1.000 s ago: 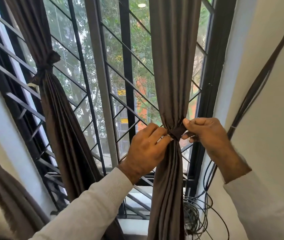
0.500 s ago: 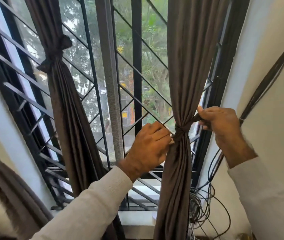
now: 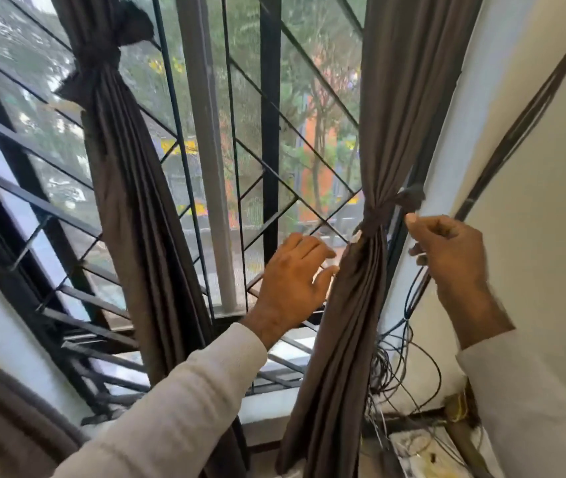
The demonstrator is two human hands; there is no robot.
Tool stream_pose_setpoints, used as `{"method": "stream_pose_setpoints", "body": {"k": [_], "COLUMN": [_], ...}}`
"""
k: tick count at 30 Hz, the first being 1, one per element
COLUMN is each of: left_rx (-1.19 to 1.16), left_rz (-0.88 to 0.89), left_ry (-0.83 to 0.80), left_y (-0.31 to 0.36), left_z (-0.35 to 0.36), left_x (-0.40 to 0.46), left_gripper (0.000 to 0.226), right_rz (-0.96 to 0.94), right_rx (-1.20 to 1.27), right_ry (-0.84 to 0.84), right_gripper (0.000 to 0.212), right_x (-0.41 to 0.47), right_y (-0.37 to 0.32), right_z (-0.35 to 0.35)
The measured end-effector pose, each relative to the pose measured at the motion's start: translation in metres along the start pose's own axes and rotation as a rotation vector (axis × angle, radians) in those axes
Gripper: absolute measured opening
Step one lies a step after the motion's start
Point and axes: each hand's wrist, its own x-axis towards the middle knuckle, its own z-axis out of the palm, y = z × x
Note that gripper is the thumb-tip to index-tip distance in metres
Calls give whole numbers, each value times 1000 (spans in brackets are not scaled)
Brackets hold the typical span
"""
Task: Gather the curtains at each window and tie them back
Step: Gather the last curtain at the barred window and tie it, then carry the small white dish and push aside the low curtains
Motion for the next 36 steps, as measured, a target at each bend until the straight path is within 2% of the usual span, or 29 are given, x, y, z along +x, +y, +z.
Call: {"method": "stream_pose_setpoints", "body": {"k": [4,9,17,21,26,29,34,36], "left_rx": [-17,10,84,76,108,122,117,108], "left_rz": [-120,-350,-772,-980,-1100,-1124,-1140,-1139], "left_ry": [-67,-148,-358,-371,-395,-479,-638,-694], "left_y": [-22,-57,-109,-145,-185,-207,-241,-253], "left_z": [13,33,90,134,203,251,325,351], "left_x": [-44,-111,-251,-300,-355,-392,-448,-472], "left_gripper": [11,9,6,10,19,21,34,37], "right_rz": [52,181,478,596,731,750,756,714], "right_rx": [-43,-142,-231,-291,-323,-385,-544,-671], "right_ry": [55,-37,-241,-277,-238,-216,-258,-333], "right_gripper": [18,21,20,23,19,19,9,8], "right_x": [-41,-99,-190,-204,-207,-199,-188,-189], "right_y": [30,91,234,329,444,502,613,662], "right_z": [10,45,130,173,214,230,237,236]}}
